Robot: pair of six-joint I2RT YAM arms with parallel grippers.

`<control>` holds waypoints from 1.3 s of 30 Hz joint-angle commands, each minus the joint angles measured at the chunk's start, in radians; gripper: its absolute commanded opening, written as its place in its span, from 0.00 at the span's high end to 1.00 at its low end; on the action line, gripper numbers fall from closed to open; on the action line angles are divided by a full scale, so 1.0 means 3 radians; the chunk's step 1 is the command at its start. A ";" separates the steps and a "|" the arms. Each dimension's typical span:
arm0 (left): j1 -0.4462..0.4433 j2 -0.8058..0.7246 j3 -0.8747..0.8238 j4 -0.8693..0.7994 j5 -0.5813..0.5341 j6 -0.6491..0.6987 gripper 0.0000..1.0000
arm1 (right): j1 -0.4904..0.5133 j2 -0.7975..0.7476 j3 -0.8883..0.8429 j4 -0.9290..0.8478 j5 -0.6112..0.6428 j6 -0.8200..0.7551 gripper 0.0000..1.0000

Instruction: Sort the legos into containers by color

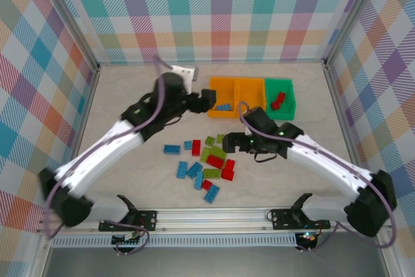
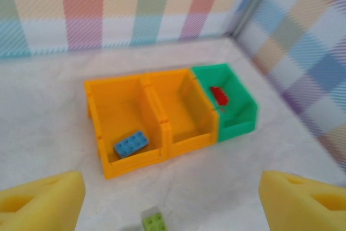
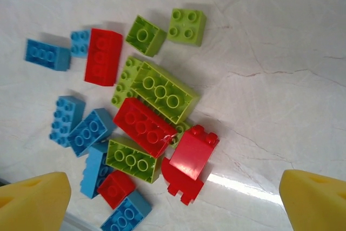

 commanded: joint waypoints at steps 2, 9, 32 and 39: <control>-0.0045 -0.0861 -0.0441 -0.0726 -0.0040 0.0817 0.13 | 0.0028 0.0414 0.0226 0.0117 0.0099 -0.0072 0.02; -0.0047 -0.2010 -0.1294 -0.1353 0.0777 0.1876 0.00 | 0.0020 0.1290 0.0659 0.0275 0.0178 -0.0027 0.11; -0.0040 -0.2285 -0.1990 -0.0621 0.0903 0.2424 0.00 | -0.0136 0.2379 0.1094 0.0486 0.0306 0.0101 0.57; -0.0036 -0.2328 -0.2048 -0.0581 0.0976 0.2449 0.00 | -0.0140 0.1658 0.0640 0.0707 0.0612 0.0119 0.68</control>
